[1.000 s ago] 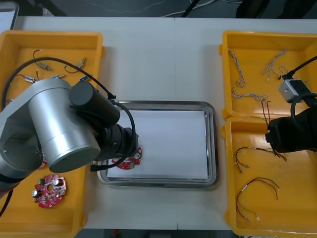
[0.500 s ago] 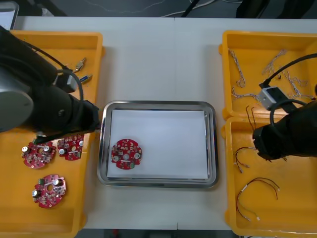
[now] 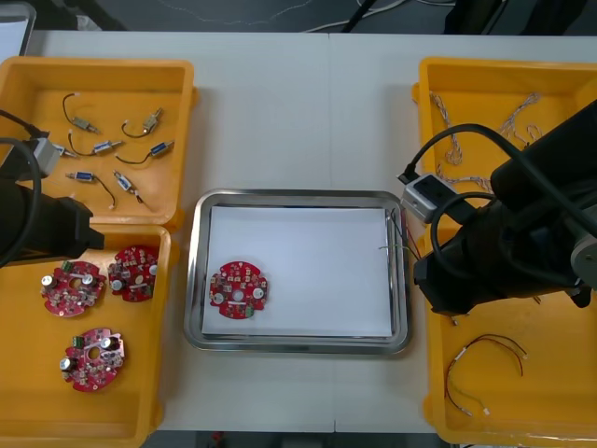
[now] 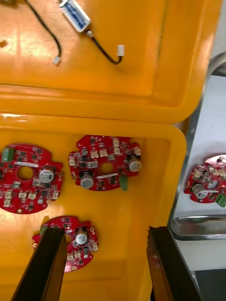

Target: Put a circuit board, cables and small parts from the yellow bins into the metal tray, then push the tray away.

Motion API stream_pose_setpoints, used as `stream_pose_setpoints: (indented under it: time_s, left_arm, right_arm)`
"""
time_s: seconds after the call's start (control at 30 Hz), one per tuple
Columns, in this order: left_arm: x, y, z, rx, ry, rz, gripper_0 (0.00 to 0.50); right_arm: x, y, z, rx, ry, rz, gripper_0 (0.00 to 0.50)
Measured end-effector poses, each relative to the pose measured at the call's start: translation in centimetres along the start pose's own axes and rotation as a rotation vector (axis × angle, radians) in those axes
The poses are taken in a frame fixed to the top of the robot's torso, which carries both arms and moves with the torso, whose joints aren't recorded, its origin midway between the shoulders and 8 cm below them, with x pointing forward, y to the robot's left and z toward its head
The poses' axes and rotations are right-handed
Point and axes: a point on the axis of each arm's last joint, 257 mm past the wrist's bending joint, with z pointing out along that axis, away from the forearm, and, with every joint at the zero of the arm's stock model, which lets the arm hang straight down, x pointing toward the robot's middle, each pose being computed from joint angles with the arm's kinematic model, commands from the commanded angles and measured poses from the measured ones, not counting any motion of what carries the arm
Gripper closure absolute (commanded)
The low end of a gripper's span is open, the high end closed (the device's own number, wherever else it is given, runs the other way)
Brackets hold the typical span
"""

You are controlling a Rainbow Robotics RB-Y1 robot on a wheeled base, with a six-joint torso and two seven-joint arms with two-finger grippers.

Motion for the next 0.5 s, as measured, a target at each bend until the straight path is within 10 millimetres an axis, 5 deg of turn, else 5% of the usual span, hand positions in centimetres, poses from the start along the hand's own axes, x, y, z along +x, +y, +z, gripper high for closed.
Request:
stream_pose_setpoints:
  time_s: [0.23, 0.5]
  left_arm:
    - [-0.4, 2.6, -0.7, -0.018, -0.029, -0.007, 0.000]
    - [-3.9, 5.1, 0.5, -0.013, -0.100, 0.027, 0.000]
  right_arm:
    - [-0.6, 2.6, 0.5, 0.000, 0.026, -0.203, 0.500]
    - [-1.4, 4.5, 2.2, 0.017, 0.047, -0.448, 0.500]
